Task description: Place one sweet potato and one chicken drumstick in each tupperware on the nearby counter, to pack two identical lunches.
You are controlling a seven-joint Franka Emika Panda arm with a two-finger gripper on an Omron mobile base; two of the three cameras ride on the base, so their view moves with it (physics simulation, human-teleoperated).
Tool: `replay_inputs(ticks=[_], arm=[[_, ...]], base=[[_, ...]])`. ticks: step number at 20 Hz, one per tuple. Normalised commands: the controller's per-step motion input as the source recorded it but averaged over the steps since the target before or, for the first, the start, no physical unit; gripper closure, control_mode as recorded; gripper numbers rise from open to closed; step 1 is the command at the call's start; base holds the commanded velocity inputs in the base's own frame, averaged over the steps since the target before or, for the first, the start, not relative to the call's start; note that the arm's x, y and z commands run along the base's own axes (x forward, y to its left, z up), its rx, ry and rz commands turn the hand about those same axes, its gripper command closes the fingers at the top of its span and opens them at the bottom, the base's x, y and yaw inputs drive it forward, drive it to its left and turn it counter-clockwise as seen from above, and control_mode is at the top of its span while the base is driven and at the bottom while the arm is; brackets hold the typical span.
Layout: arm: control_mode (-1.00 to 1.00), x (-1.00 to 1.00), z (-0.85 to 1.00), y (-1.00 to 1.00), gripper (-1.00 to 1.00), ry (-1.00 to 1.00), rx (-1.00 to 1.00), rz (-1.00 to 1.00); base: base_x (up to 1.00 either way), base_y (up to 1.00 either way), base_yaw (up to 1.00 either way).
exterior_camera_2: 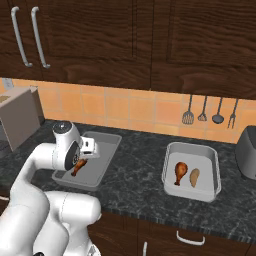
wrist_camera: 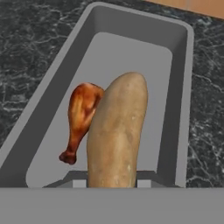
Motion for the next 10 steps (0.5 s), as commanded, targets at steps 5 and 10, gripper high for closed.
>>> replay_inputs(ticks=[5, 10], arm=[[-1.0, 0.31, -0.47, 0.0, 1.0, -0.07, 0.0, 0.0], [-1.0, 0.23, -0.59, 0.0, 1.0, -0.08, 0.0, 0.0]], base=[[0.0, 0.0, 0.0], [0.0, 0.0, 0.0]])
